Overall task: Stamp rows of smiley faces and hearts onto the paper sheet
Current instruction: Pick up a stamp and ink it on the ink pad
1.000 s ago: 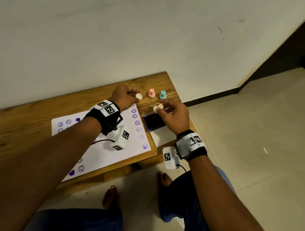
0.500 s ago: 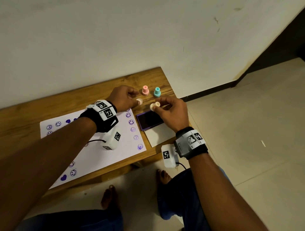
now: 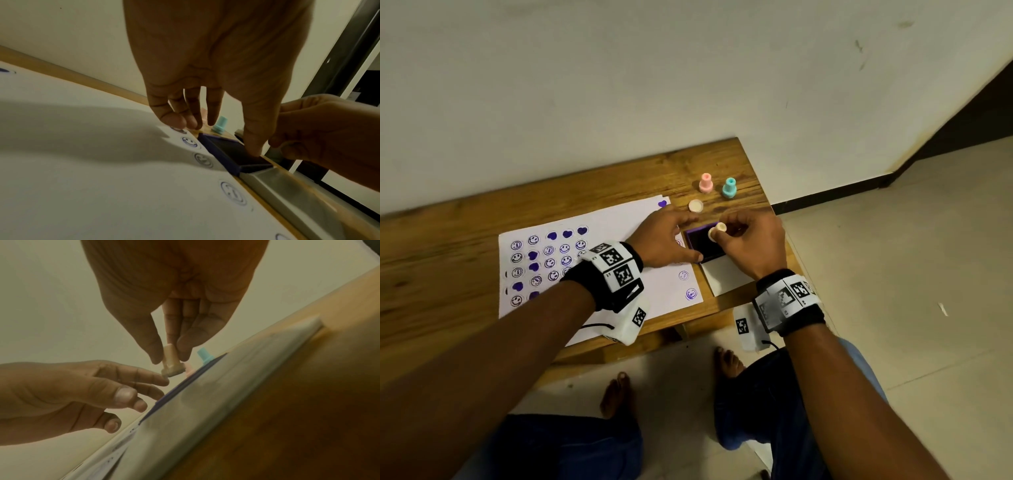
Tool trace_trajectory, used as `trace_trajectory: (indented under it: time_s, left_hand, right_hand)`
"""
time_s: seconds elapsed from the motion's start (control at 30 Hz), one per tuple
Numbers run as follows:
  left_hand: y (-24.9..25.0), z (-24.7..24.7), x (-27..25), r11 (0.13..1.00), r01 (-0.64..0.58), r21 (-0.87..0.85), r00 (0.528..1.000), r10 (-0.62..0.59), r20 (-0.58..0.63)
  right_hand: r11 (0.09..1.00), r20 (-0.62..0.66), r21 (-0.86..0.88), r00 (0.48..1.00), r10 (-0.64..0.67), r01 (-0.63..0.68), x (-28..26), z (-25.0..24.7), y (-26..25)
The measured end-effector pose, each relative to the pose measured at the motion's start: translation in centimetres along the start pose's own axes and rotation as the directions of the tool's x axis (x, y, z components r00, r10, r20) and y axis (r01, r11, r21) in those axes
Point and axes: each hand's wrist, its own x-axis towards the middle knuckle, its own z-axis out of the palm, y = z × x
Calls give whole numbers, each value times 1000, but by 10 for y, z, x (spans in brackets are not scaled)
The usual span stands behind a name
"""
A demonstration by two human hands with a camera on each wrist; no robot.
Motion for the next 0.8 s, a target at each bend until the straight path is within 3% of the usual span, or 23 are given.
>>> trace_trajectory:
  time_s: [0.43, 0.8]
  left_hand:
    - [-2, 6, 5, 987, -74, 140, 997, 73, 12]
    - [-4, 7, 10, 995, -11, 103, 1000, 11, 6]
  right_hand:
    - [997, 12, -73, 1000, -22, 22, -2, -4, -6]
    - [985, -9, -166, 999, -49, 47, -3, -1, -10]
